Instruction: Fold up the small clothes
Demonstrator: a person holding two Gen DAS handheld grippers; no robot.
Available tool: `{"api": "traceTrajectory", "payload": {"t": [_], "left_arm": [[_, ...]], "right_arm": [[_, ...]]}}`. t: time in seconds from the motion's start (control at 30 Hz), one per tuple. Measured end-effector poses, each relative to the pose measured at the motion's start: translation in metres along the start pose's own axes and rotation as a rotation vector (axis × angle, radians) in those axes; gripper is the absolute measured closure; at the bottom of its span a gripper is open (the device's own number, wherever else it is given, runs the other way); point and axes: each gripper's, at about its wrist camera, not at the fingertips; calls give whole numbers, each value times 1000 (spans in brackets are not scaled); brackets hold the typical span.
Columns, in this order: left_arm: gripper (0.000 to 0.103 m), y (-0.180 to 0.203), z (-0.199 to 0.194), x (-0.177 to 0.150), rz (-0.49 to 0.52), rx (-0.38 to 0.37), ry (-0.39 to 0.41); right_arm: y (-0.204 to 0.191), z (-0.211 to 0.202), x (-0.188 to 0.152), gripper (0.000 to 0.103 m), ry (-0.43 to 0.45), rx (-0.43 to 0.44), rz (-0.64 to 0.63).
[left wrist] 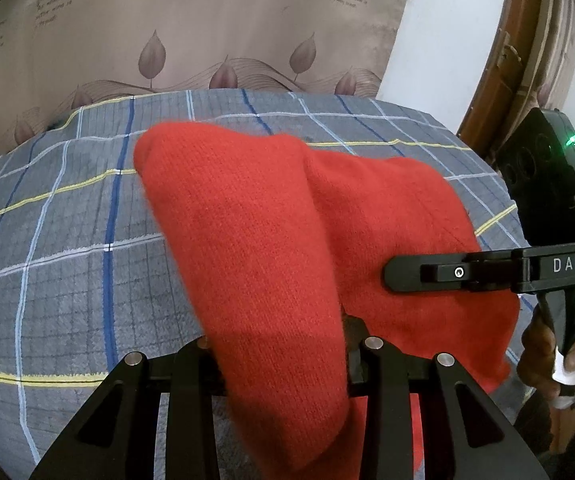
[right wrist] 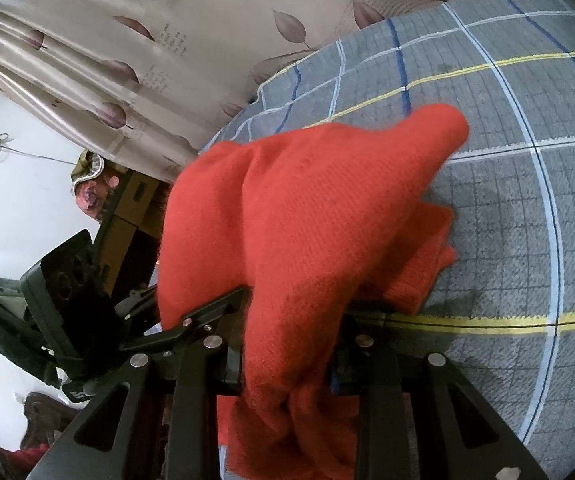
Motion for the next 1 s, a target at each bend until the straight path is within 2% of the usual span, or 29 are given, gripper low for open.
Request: {"api": "traceTrajectory", "payload": {"t": [0.2, 0.3, 0.4, 0.47, 0.53, 0.6, 0.67, 0.73, 0.83, 0.9, 0.97, 1.0], "left_arm": [[65, -3, 7, -10, -13, 3, 23], [58, -5, 9, -15, -27, 14, 40], [47, -9, 10, -20, -39, 25, 67], [32, -11, 9, -22, -42, 49, 83], [24, -15, 7, -25, -62, 57, 101], [21, -20, 1, -26, -84, 56, 132], [15, -22, -7, -27, -99, 95, 173], [12, -19, -18, -29, -90, 161, 229], [3, -11, -32, -29, -59, 292, 309], [3, -4, -41, -29, -36, 355, 356], [0, 5, -51, -28, -21, 401, 410], [0, 8, -55, -28, -16, 413, 428]], "right_arm": [[5, 6, -3, 76, 0, -30, -25], [6, 8, -5, 75, 4, -49, -53], [7, 10, -7, 70, 13, -74, -84], [9, 10, -9, 63, 20, -85, -107], [13, 8, -10, 57, 27, -86, -114], [17, 3, -9, 54, 41, -70, -105], [17, -9, -10, 50, 77, -80, -117], [9, -23, -14, 48, 117, -130, -153], [-12, -44, -24, 45, 187, -211, -228], [-29, -52, -34, 34, 237, -280, -283], [-48, -60, -46, 19, 302, -345, -344], [-55, -63, -51, 16, 328, -364, -368]]}}
Point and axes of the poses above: each gripper's, at about its wrist camera, not at the fingertips, and z roughly the way its jaws point, y to its right, x to its top, and after that the axes turned 4 degrees about -y, right-handed
